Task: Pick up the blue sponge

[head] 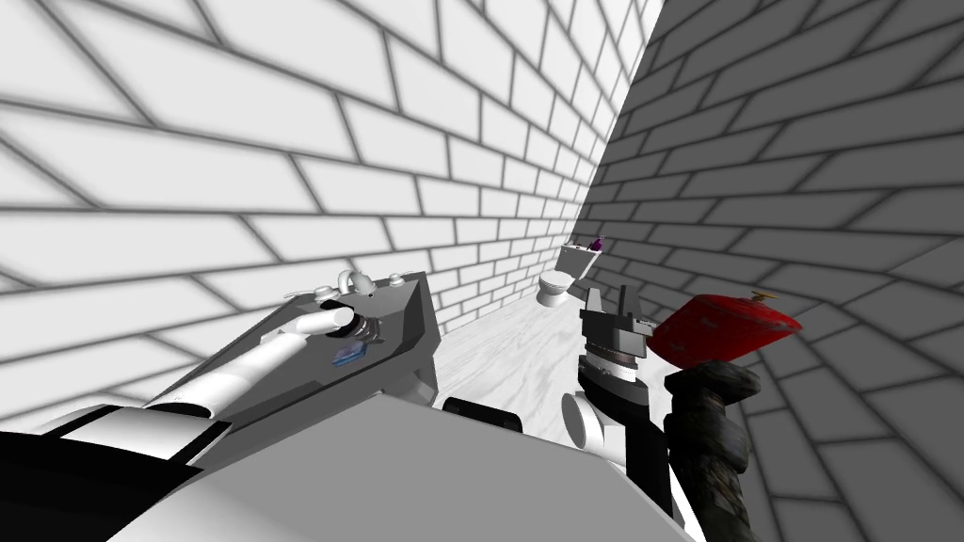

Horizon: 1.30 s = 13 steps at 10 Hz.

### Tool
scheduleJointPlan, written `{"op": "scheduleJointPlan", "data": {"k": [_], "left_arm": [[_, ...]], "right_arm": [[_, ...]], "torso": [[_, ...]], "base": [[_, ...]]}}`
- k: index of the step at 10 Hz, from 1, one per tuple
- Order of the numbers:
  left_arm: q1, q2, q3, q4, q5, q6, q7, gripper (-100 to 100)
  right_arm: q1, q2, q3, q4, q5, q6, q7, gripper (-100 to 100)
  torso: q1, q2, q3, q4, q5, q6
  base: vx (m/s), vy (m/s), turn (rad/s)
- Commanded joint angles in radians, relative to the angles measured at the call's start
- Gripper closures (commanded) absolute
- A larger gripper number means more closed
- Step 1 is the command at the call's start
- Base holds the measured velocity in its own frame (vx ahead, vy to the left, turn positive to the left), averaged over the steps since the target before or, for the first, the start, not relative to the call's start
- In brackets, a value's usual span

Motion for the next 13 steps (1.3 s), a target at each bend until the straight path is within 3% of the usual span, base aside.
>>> {"op": "scheduleJointPlan", "data": {"k": [1,4,8,9,10,11,12,13], "left_arm": [[-0.004,0.029,-0.015,0.038,0.021,0.040,-0.010,-100],[-0.002,0.090,-0.049,0.101,0.056,0.114,-0.021,-100],[0.009,0.145,-0.090,0.161,0.080,0.174,-0.036,-100],[0.012,0.137,-0.080,0.144,0.078,0.163,-0.031,-100],[0.013,0.139,-0.081,0.145,0.079,0.167,-0.031,0],[0.011,0.111,-0.084,0.164,0.059,0.146,-0.040,-100],[0.010,0.095,-0.086,0.175,0.048,0.134,-0.045,-100],[0.014,0.106,-0.084,0.162,0.055,0.145,-0.038,-100]], "right_arm": [[0.000,0.000,0.000,0.000,0.000,0.000,0.000,0],[0.000,0.000,0.000,0.000,0.000,0.000,0.000,0],[0.000,0.000,0.000,0.000,0.000,0.000,0.000,0],[0.000,0.000,0.000,0.000,0.000,0.000,0.000,0],[0.000,0.000,0.000,0.000,0.000,0.000,0.000,0],[0.000,0.000,0.000,0.000,0.000,0.000,0.000,0],[0.000,0.000,0.000,0.000,0.000,0.000,0.000,0],[0.000,0.000,0.000,0.000,0.000,0.000,0.000,0]], "torso": [[0.000,0.000,0.000,0.000,0.000,0.000],[0.000,0.000,0.000,0.000,0.000,0.000],[0.002,0.000,0.000,0.000,0.000,0.000],[0.003,0.000,0.000,0.000,0.001,0.000],[0.002,0.000,0.000,0.000,0.001,0.000],[0.001,0.001,0.000,0.000,0.000,0.000],[0.002,0.000,0.000,0.000,0.001,0.000],[0.003,-0.001,0.000,0.000,0.001,0.000]], "base": [[0.009,-0.007,-0.062],[0.011,-0.006,-0.065],[0.010,0.014,-0.029],[0.006,0.019,-0.005],[0.000,0.000,0.000],[0.013,0.015,-0.025],[0.027,0.028,-0.031],[0.013,0.013,-0.006]]}}
